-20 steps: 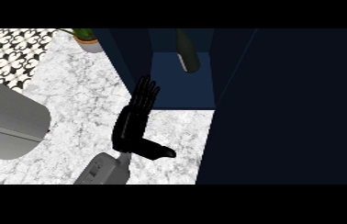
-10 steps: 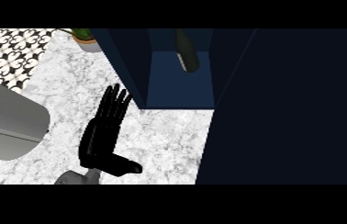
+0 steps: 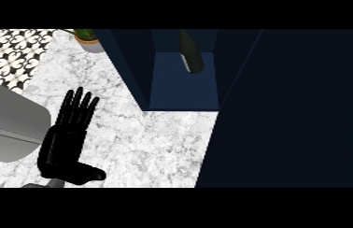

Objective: Pick up the wine, place it into the cabinet and close the cabinet

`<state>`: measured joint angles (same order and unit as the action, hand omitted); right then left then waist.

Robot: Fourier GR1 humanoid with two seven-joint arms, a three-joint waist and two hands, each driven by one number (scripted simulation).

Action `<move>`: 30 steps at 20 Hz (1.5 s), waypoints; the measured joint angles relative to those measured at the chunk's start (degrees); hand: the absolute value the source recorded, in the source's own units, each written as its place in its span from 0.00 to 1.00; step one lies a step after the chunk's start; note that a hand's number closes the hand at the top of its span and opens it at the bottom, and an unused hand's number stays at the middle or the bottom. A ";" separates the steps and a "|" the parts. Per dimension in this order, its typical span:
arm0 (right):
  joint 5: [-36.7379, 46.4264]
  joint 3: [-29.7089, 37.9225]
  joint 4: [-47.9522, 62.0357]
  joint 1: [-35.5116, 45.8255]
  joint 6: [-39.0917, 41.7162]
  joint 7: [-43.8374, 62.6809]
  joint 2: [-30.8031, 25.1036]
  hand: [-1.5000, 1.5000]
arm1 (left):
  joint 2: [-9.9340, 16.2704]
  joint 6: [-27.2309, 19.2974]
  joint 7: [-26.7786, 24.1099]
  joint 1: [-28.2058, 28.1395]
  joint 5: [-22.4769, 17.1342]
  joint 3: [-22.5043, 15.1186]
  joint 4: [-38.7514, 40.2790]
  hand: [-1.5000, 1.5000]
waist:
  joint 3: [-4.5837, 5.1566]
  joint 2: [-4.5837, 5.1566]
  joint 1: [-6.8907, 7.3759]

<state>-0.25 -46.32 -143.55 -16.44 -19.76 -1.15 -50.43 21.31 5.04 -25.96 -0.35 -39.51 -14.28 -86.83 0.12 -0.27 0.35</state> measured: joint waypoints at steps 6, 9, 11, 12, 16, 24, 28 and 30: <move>-0.05 0.12 -0.16 1.91 0.88 1.54 -0.09 1.00 | 4.48 3.88 1.01 -2.40 -3.50 4.90 -1.24 0.00 | 0.06 0.03 0.13; 0.01 -0.21 -0.16 3.05 1.24 2.36 0.15 1.00 | 6.24 5.51 1.40 -2.72 -4.73 7.08 -0.75 0.00 | 0.10 0.05 0.06; 0.00 -0.25 -0.13 4.25 1.83 3.39 0.42 1.00 | 6.84 6.54 1.35 -2.83 -5.14 7.94 -0.47 0.00 | 0.13 0.11 0.21; -0.01 -0.23 -0.11 4.76 2.04 3.78 0.59 1.00 | 7.45 7.04 1.73 -2.84 -5.68 8.56 -0.53 0.00 | 0.14 0.11 0.30; -0.17 0.31 0.03 6.91 3.10 5.22 1.70 1.00 | 8.58 8.69 2.48 -2.91 -6.42 9.42 -0.44 0.00 | 0.18 0.19 0.64; -0.91 3.58 0.84 12.82 5.05 9.78 6.60 1.00 | 10.83 12.05 3.63 -1.64 -8.30 11.57 1.49 0.00 | 0.31 0.68 2.25; -1.87 5.73 2.20 18.19 5.30 14.28 10.99 1.00 | 11.44 13.21 3.98 -1.77 -8.60 11.89 1.68 0.00 | 0.36 0.79 3.39; -3.18 6.17 3.81 21.48 5.43 16.75 13.80 1.00 | 11.74 14.07 4.07 -1.73 -9.01 12.22 2.05 0.00 | 0.38 0.83 3.79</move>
<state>-3.43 -40.15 -139.74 5.04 -14.33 15.61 -36.63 33.05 19.11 -21.89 -2.08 -48.52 -2.06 -84.78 0.50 0.56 4.14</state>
